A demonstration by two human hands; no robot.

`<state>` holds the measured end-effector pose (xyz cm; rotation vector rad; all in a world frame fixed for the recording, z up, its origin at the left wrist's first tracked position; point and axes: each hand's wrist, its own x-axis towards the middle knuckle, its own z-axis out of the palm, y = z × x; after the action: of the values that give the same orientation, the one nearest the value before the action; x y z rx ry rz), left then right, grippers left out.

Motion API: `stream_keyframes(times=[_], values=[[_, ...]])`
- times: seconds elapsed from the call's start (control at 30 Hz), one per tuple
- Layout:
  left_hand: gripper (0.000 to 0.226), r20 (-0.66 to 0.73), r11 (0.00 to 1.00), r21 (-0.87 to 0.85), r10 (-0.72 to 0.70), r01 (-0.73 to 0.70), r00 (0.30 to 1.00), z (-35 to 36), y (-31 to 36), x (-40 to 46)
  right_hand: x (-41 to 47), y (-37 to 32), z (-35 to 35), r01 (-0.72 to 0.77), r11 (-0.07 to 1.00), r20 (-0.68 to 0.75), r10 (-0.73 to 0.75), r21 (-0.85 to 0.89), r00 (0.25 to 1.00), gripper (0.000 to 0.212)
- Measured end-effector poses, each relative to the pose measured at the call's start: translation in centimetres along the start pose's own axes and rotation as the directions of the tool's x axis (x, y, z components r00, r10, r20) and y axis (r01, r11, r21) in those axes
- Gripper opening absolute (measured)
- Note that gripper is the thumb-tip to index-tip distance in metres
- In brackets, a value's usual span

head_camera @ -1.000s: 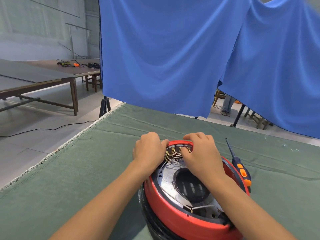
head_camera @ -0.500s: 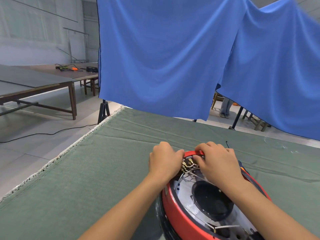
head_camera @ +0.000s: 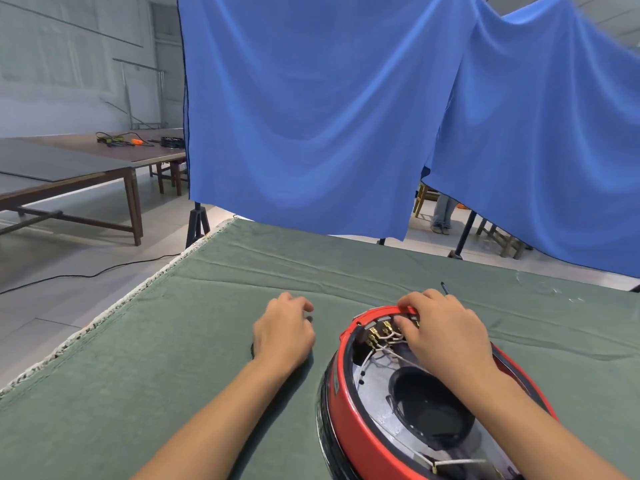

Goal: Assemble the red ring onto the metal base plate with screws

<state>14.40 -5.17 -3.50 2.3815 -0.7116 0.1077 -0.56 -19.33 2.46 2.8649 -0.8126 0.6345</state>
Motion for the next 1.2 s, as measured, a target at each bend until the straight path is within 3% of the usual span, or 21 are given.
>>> stream_keyframes(times=[0.07, 0.13, 0.23, 0.3, 0.4, 0.5, 0.6, 0.73, 0.8, 0.87, 0.93, 1.03, 1.13, 1.2], values=[[0.030, 0.064, 0.977, 0.018, 0.213, -0.215, 0.975, 0.6, 0.8, -0.4, 0.0, 0.1, 0.0, -0.002, 0.999, 0.001, 0.002, 0.032, 1.000, 0.028], [0.026, 0.132, 0.943, -0.169, 0.309, -0.286, 0.942, 0.9, 1.8, -0.9, -0.2, 0.1, -0.1, -0.007, 0.997, 0.011, 0.007, 0.071, 1.000, 0.027], [0.025, 0.234, 0.816, -0.579, 0.176, -0.008, 0.956, -0.6, 3.3, -0.8, -0.3, -0.3, -0.3, -0.007, 0.991, 0.039, 0.002, 0.132, 0.999, 0.026], [0.023, 0.327, 0.772, -0.632, 0.179, 0.073, 0.928, -1.5, 3.8, -0.5, -0.2, -0.5, -0.4, -0.021, 0.986, 0.049, 0.014, 0.165, 0.999, 0.025], [0.045, 0.532, 0.844, -0.523, 0.212, 0.122, 0.820, -2.8, 4.7, -0.6, 0.2, -0.1, -1.0, -0.125, 0.935, 0.048, 0.115, 0.331, 0.992, 0.028], [0.036, 0.602, 0.948, -0.310, 0.139, 0.070, 0.786, -3.6, 5.4, -1.0, 0.3, 0.8, -2.0, -0.198, 0.822, 0.066, 0.192, 0.534, 0.979, 0.032], [0.048, 0.617, 0.976, -0.206, 0.069, 0.076, 0.784, -4.3, 5.7, -1.5, 0.1, 2.0, -3.0, -0.228, 0.786, 0.078, 0.225, 0.574, 0.971, 0.036], [0.047, 0.730, 0.994, -0.104, 0.063, 0.020, 0.680, -5.6, 5.4, -1.8, -0.6, 4.2, -3.2, -0.311, 0.811, 0.125, 0.287, 0.495, 0.950, 0.028], [0.040, 0.711, 0.996, -0.075, 0.013, 0.057, 0.703, -5.6, 5.4, -2.0, -1.2, 5.0, -3.0, -0.352, 0.829, 0.178, 0.304, 0.434, 0.936, 0.021], [0.023, 0.631, 0.986, -0.111, -0.029, 0.128, 0.775, -5.3, 5.7, -2.3, -1.6, 5.4, -2.8, -0.373, 0.817, 0.218, 0.306, 0.439, 0.927, 0.017], [0.009, 0.501, 0.991, -0.085, -0.046, 0.102, 0.864, -5.0, 5.9, -2.4, -1.9, 5.6, -2.7, -0.391, 0.766, 0.244, 0.307, 0.510, 0.920, 0.013], [0.025, 0.322, 0.998, -0.004, -0.059, 0.064, 0.945, -5.4, 4.8, -1.4, -1.8, 5.7, -3.1, -0.379, 0.677, 0.222, 0.310, 0.631, 0.924, 0.012], [0.030, 0.221, 0.973, -0.157, -0.131, 0.168, 0.966, -6.5, 3.7, -0.2, -1.4, 5.3, -4.0, -0.340, 0.566, 0.167, 0.335, 0.751, 0.927, 0.024], [0.027, 0.181, 0.917, -0.300, -0.214, 0.261, 0.960, -7.3, 3.1, 0.3, -1.0, 4.9, -4.7, -0.345, 0.463, 0.202, 0.330, 0.816, 0.922, 0.031]])
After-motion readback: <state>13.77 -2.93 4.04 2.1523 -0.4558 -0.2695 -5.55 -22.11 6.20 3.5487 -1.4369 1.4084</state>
